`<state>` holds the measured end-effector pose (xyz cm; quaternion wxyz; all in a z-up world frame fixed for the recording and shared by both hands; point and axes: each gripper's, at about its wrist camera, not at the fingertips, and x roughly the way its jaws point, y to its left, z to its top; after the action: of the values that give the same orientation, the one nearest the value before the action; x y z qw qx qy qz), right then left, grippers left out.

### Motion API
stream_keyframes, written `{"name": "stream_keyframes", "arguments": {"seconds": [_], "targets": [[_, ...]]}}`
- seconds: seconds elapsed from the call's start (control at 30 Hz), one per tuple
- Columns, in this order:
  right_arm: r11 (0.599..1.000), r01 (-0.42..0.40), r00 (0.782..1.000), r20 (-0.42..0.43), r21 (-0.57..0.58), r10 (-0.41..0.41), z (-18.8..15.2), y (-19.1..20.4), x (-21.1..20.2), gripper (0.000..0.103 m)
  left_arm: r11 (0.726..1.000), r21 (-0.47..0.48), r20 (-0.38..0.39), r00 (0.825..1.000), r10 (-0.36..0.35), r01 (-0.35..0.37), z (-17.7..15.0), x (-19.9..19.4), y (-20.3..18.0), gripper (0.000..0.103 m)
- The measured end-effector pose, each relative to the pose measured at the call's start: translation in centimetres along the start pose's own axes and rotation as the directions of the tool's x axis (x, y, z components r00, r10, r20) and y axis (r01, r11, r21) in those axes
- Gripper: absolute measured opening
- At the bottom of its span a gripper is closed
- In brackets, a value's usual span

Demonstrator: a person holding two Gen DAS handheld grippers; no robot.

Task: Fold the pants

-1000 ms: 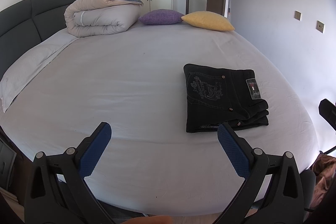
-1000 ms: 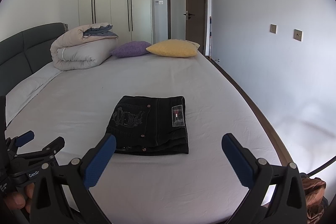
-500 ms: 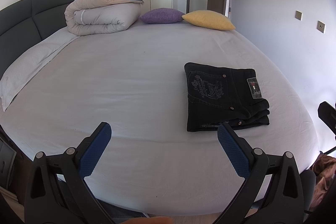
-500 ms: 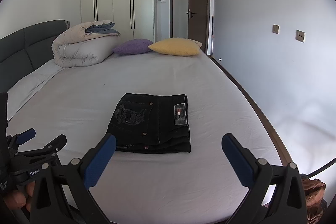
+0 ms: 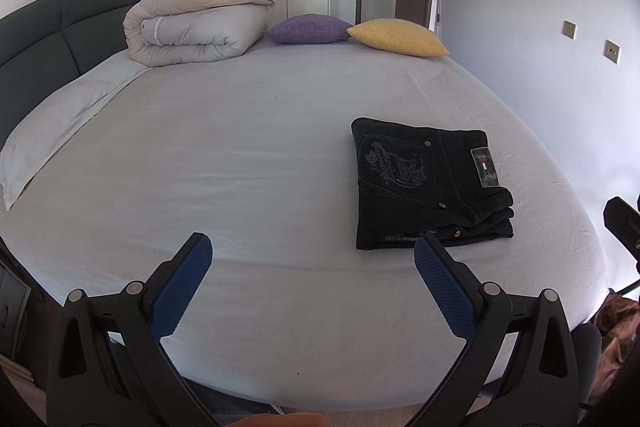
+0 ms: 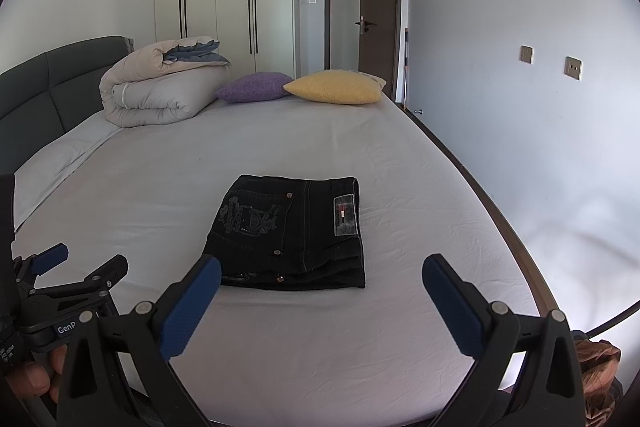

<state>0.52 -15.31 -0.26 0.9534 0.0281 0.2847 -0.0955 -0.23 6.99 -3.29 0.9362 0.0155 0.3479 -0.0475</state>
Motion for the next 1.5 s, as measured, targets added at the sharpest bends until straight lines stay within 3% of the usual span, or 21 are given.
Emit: {"name": "stream_keyframes", "arguments": {"seconds": [1.5], "targets": [[1.0,-0.007,1.0,-0.01,-0.006,0.007,-1.0,0.2,-0.1,0.103,1.0,-0.008,-0.013,1.0,0.004,-0.004,-1.1,0.3,-0.1,0.103]]}}
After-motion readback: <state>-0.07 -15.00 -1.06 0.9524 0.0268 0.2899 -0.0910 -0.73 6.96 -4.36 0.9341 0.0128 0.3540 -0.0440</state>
